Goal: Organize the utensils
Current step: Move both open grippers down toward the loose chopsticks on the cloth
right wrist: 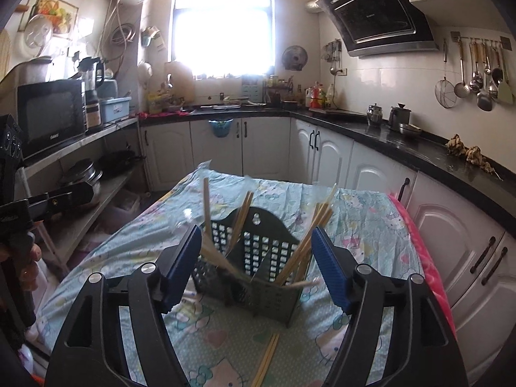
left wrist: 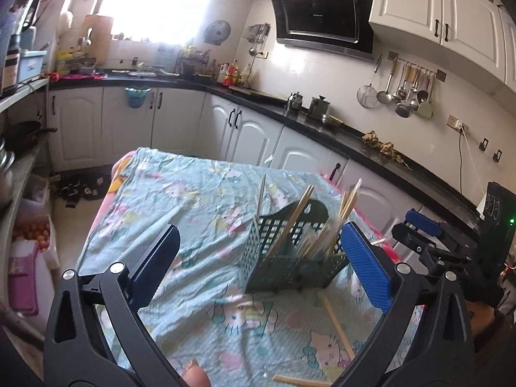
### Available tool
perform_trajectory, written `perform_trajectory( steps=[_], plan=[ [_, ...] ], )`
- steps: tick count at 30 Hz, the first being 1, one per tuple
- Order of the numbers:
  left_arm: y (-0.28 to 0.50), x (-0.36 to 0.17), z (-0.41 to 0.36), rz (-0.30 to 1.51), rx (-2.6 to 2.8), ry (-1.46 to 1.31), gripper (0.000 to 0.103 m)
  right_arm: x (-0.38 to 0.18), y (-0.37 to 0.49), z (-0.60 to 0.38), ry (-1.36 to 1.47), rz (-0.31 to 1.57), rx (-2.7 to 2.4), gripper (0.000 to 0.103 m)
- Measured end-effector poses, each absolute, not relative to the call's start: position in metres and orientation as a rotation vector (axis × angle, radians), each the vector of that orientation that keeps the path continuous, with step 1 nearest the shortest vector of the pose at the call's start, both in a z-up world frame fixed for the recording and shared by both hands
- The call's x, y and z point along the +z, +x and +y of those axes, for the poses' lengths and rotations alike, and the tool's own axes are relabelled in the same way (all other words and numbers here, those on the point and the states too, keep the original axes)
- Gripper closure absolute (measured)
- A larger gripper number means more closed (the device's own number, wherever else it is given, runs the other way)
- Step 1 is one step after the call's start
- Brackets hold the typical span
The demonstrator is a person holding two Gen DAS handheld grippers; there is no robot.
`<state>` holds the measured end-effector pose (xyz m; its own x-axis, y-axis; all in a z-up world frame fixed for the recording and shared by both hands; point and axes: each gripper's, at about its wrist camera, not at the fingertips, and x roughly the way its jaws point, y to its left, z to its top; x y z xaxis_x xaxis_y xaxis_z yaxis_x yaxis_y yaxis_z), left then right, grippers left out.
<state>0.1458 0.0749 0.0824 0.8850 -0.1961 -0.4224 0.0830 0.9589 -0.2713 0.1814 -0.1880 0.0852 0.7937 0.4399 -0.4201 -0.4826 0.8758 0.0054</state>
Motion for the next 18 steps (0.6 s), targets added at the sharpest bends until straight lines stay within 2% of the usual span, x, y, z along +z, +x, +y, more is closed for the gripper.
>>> perform_trajectory(
  steps=[18],
  plan=[
    [0.104,0.055,0.082,0.513,-0.111,-0.283,0.011,0.064,0.152,-0.182,-0.167,0.474,0.519,0.030]
  ],
)
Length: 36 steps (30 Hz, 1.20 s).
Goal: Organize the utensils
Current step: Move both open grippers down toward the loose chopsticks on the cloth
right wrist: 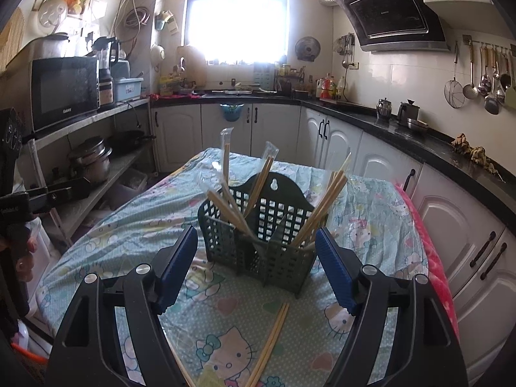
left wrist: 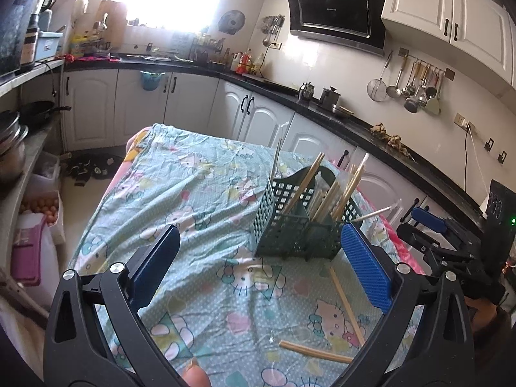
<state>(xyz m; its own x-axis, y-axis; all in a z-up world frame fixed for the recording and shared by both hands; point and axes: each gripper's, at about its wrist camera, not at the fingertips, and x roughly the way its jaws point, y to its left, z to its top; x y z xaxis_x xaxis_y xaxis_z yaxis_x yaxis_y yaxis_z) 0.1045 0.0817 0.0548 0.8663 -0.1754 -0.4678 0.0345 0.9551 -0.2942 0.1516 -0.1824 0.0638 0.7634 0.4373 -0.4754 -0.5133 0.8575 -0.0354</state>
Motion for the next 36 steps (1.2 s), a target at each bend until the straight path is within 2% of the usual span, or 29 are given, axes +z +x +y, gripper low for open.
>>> perform_trajectory(
  steps=[36],
  plan=[
    [0.091,-0.036,0.022,0.819,-0.267,-0.363,0.011,0.004,0.173,-0.213,-0.237,0.631,0.417,0.028]
  ],
)
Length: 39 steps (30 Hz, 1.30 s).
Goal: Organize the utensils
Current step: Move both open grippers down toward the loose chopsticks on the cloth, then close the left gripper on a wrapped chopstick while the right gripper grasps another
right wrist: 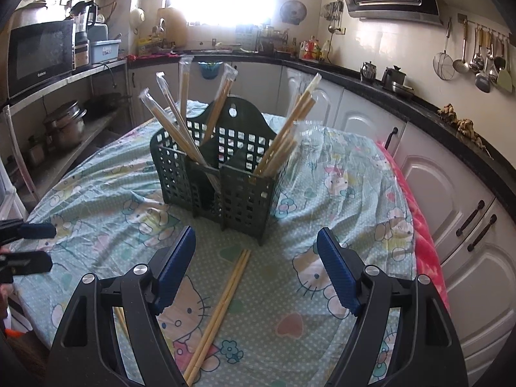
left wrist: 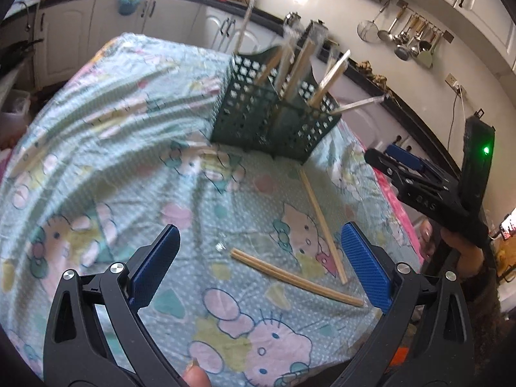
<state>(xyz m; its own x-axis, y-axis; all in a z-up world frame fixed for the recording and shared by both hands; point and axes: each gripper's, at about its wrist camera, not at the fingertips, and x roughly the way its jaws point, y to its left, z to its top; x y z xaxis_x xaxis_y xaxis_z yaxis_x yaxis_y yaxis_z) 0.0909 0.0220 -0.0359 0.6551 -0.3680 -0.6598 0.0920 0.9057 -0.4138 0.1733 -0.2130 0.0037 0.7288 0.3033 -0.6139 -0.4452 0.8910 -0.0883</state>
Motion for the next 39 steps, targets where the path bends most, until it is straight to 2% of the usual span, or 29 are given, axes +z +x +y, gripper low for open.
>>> perform_trajectory(
  steps=[2,4,10,17,24,31,33,35,37,39],
  plan=[
    [0.092,-0.043,0.017,0.846,-0.271,-0.363,0.011,-0.001,0.176,-0.214,-0.242,0.641,0.415,0.028],
    [0.093,-0.050,0.013,0.874,-0.275,-0.368,0.019,-0.007,0.179,-0.214,-0.244,0.654,0.411,0.028],
    [0.096,-0.067,0.009,0.940,-0.299,-0.429,0.030,-0.023,0.192,-0.218,-0.248,0.699,0.401,0.028],
    [0.104,-0.086,0.002,1.005,-0.326,-0.505,0.038,-0.042,0.209,-0.217,-0.211,0.784,0.417,0.029],
    [0.119,-0.098,-0.001,1.046,-0.308,-0.562,0.044,-0.067,0.234,-0.198,-0.184,0.887,0.447,0.047],
    [0.136,-0.103,0.011,1.079,-0.243,-0.579,0.064,-0.089,0.257,-0.178,-0.179,0.962,0.416,0.060],
    [0.138,-0.103,0.010,1.081,-0.235,-0.574,0.065,-0.096,0.262,-0.177,-0.168,0.989,0.405,0.069],
    [0.141,-0.103,0.010,1.080,-0.230,-0.567,0.065,-0.098,0.262,-0.177,-0.157,0.989,0.401,0.071],
    [0.146,-0.102,0.011,1.081,-0.224,-0.570,0.065,-0.099,0.261,-0.178,-0.156,0.988,0.401,0.078],
    [0.150,-0.102,0.011,1.080,-0.218,-0.571,0.065,-0.098,0.259,-0.179,-0.144,0.985,0.408,0.087]
  ],
)
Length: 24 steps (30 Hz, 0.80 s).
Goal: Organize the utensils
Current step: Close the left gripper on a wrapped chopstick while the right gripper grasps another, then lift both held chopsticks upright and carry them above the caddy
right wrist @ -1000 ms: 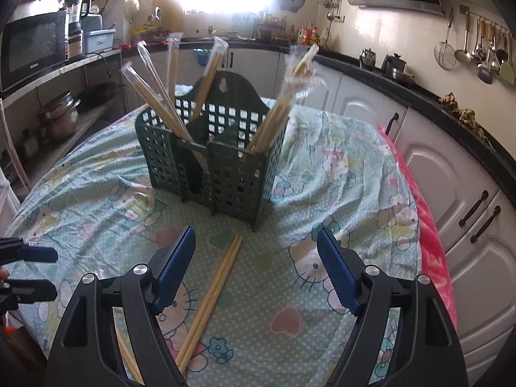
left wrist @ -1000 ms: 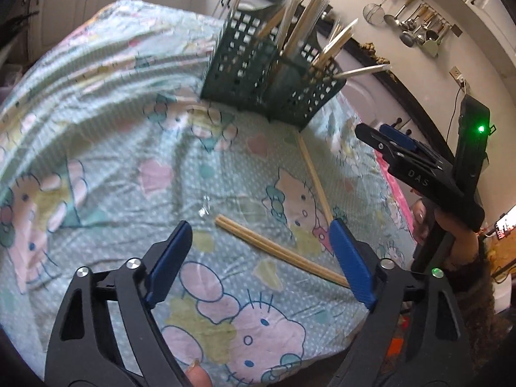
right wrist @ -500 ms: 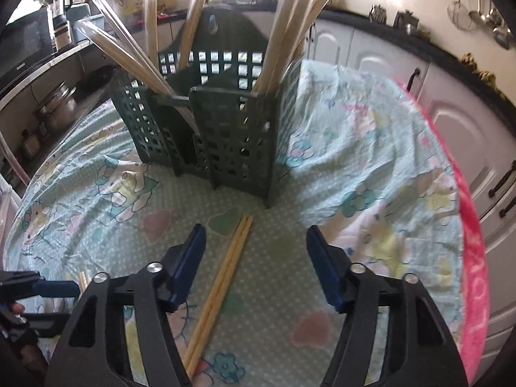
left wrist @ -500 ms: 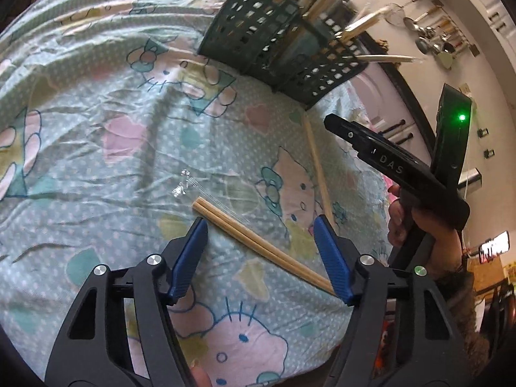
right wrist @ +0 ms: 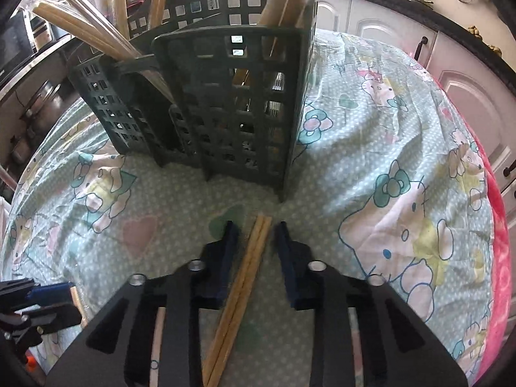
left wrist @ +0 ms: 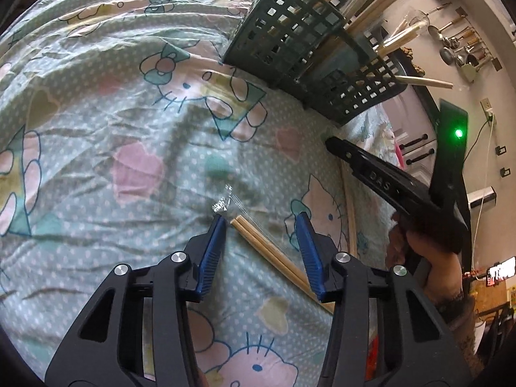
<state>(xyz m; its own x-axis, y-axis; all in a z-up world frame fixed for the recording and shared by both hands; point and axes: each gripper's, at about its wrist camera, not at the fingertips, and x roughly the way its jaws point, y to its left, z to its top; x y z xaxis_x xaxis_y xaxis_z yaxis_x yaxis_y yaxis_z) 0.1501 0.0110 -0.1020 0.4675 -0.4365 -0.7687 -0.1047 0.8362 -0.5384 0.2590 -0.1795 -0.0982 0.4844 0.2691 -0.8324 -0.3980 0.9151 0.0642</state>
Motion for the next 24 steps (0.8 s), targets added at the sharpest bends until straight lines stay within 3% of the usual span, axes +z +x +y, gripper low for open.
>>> perform_trajectory(
  steps=[3,8,13,24],
  plan=[
    [0.158,-0.102,0.008,1.080,-0.209,-0.562,0.065,-0.095,0.255,-0.184,-0.132,0.982,0.419,0.091],
    [0.164,-0.104,0.012,1.088,-0.167,-0.541,0.085,-0.081,0.244,-0.187,-0.120,0.951,0.457,0.093],
    [0.167,-0.107,0.021,1.081,-0.176,-0.565,0.096,-0.057,0.230,-0.193,-0.113,0.895,0.475,0.093],
    [0.156,-0.064,0.057,0.908,-0.222,-0.630,0.099,-0.013,0.197,-0.193,-0.118,0.784,0.541,0.097]
  ],
)
